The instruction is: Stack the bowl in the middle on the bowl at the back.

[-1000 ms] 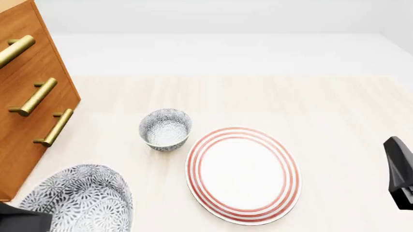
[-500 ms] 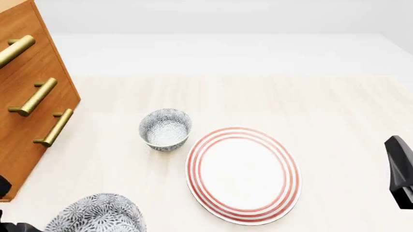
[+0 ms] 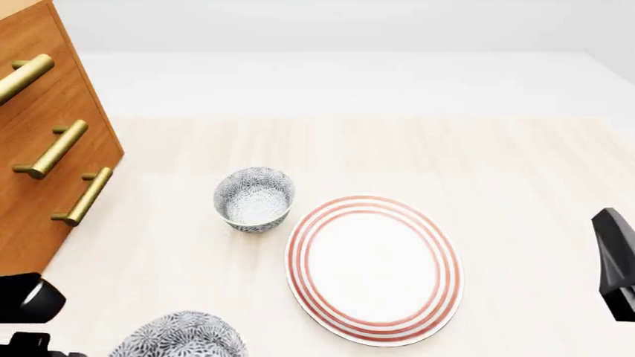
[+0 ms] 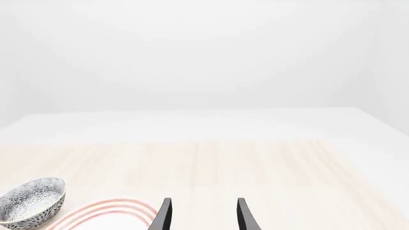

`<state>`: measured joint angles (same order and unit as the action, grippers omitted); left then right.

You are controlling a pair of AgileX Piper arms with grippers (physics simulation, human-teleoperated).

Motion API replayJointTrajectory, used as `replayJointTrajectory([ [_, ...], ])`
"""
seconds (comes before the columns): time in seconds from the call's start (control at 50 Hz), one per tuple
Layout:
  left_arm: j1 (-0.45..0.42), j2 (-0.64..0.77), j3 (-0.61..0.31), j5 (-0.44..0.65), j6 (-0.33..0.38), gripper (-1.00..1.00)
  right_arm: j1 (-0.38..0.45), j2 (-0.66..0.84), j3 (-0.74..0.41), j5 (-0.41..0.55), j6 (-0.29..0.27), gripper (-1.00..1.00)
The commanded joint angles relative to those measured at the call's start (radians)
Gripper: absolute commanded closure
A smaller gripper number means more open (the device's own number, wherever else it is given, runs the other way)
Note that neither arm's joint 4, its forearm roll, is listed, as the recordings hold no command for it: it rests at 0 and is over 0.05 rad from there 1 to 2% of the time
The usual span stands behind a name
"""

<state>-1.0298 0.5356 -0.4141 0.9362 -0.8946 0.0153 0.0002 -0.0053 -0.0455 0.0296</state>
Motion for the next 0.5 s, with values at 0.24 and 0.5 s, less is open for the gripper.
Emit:
replayJointTrajectory([
  [0.24,-0.04,0.046,0.093,-0.097,-0.015,1.0,0.0,0.0,0.0,-0.004,0.005,-1.0],
  [0.5,-0.044,0.057,0.081,-0.097,-0.002,-1.0,0.001,0.0,0.0,-0.004,0.003,-1.0],
])
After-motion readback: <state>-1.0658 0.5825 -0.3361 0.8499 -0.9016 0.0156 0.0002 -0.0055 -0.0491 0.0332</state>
